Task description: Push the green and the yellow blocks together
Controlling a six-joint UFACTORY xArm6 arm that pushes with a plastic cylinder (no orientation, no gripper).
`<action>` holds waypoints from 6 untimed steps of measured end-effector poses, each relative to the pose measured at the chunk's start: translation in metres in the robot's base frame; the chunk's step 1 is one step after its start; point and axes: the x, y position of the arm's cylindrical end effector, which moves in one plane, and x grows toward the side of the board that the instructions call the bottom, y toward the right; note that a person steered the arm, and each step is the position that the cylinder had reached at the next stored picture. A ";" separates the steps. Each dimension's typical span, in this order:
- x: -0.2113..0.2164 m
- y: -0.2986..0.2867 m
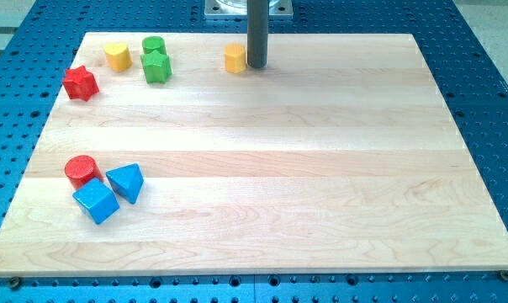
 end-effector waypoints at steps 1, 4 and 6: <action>-0.043 -0.024; -0.066 -0.209; 0.025 -0.113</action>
